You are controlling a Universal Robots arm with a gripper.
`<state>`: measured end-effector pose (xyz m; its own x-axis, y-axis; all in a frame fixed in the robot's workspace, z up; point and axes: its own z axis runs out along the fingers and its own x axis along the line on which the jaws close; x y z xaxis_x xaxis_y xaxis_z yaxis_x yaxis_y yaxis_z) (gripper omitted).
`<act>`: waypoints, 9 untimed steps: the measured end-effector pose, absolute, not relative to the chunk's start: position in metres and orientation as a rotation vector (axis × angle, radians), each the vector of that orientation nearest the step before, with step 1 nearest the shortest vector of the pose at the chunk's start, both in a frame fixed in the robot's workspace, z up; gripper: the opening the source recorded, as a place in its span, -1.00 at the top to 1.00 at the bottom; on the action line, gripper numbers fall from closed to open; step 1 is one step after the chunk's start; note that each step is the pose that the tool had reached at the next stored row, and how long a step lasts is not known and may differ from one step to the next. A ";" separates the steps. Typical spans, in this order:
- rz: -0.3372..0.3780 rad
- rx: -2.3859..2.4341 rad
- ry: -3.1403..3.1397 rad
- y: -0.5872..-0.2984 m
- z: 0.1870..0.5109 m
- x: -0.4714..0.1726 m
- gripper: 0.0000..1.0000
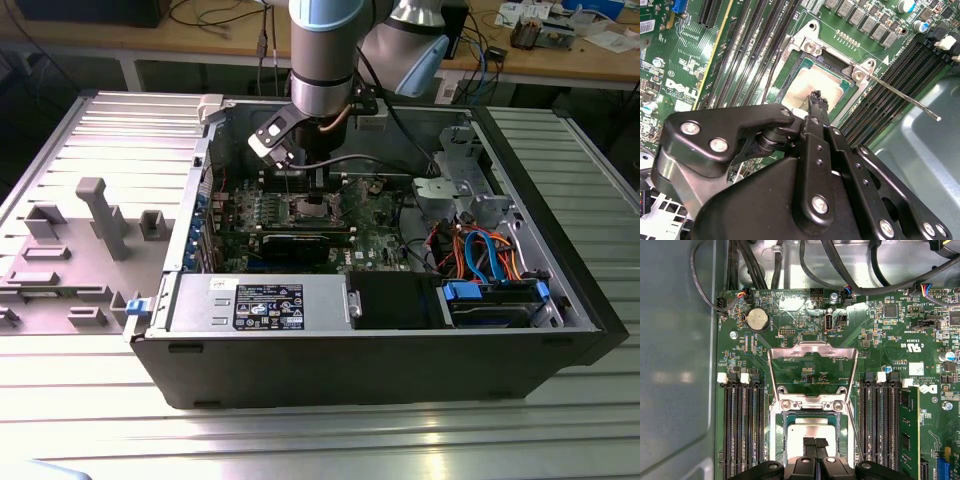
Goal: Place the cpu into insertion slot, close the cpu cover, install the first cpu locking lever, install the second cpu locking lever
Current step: 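Close the cpu cover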
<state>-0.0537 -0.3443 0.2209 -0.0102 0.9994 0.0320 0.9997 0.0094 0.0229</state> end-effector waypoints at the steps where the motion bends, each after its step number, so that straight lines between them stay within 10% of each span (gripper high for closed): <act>1: -0.061 -2.205 -2.227 -0.344 0.221 -0.054 0.79; 9: -0.060 -2.175 -2.256 -0.344 0.221 -0.054 0.79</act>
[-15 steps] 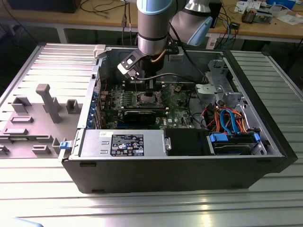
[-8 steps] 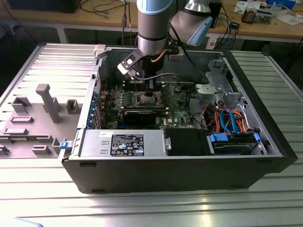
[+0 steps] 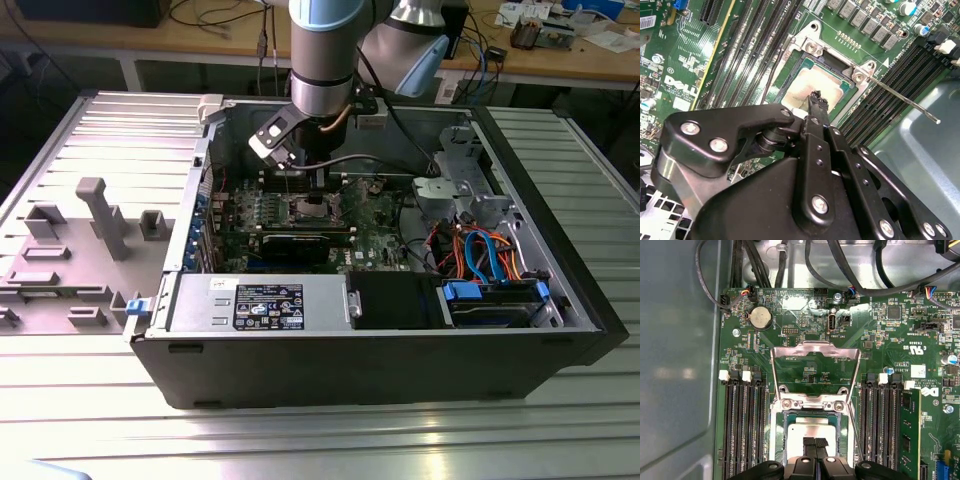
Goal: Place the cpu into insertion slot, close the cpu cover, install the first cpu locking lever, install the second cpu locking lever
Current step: 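Close the cpu cover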
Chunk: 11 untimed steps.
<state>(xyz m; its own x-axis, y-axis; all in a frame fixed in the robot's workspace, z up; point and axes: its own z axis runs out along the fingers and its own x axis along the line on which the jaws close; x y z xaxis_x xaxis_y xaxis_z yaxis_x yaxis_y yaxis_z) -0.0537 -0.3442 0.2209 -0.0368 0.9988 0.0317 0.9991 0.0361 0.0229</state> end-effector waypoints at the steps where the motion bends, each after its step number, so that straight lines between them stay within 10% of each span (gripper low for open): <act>1: -0.061 -2.175 -2.256 -0.344 0.221 -0.054 0.79; 11: -0.060 -2.175 -2.257 -0.344 0.232 -0.054 0.79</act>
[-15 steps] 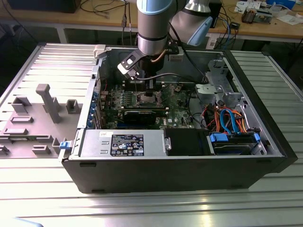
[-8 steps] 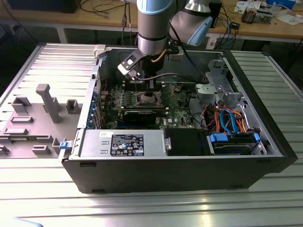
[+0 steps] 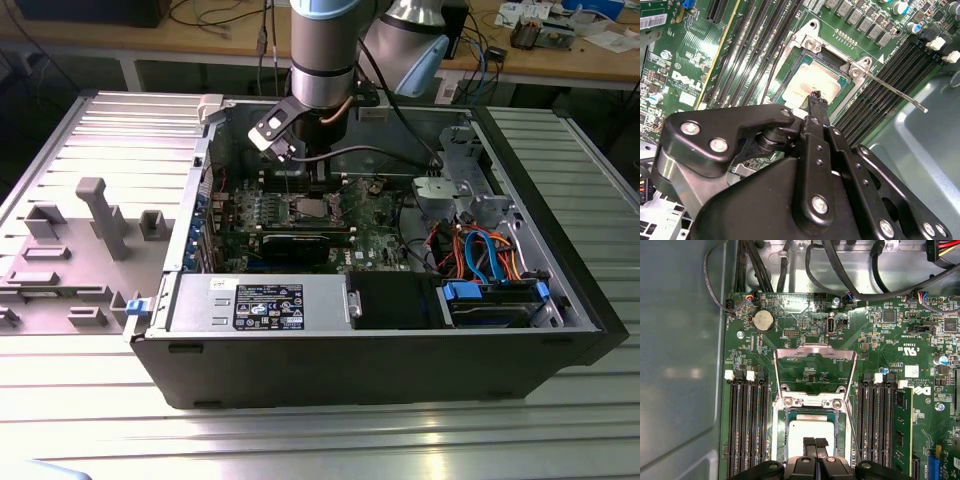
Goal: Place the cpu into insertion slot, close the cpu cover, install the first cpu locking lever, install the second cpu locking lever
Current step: 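Close the cpu cover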
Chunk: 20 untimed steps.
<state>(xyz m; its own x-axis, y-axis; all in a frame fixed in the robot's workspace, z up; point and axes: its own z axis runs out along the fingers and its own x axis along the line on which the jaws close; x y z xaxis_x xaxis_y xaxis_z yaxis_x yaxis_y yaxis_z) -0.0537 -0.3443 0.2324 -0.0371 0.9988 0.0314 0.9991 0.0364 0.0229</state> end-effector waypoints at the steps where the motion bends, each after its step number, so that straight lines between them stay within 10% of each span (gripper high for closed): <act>1: -0.060 -2.175 -2.257 -0.344 0.232 -0.054 0.79; 20: -0.060 -2.175 -2.257 -0.344 0.237 -0.051 0.79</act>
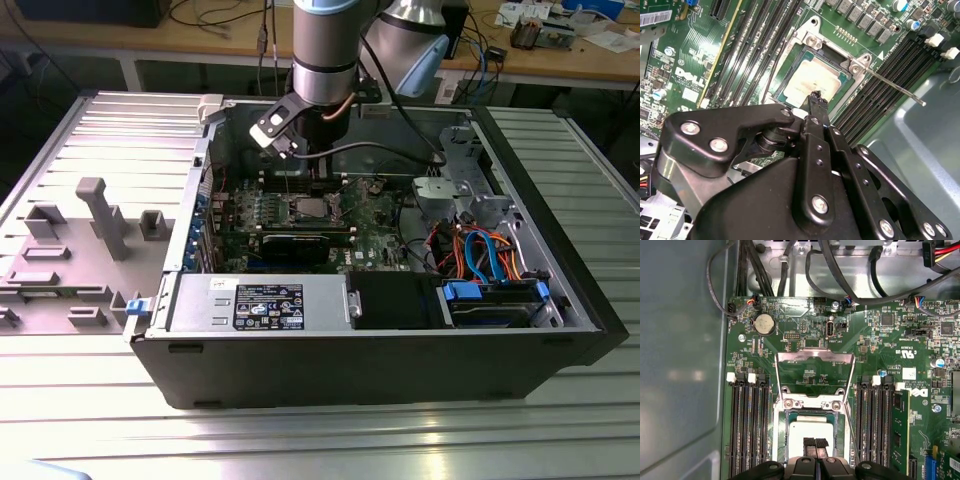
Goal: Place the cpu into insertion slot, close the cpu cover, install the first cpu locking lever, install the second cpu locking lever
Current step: 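Close the cpu cover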
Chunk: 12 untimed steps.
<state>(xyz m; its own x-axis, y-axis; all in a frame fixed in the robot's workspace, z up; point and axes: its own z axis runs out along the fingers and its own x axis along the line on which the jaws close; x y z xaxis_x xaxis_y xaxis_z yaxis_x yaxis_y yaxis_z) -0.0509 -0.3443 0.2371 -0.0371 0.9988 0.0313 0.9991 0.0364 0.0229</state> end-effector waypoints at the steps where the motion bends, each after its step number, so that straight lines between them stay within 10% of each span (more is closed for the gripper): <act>1: -0.060 -2.175 -2.257 -0.344 0.237 -0.050 0.79; 12: -0.060 -2.175 -2.257 -0.344 0.238 -0.049 0.79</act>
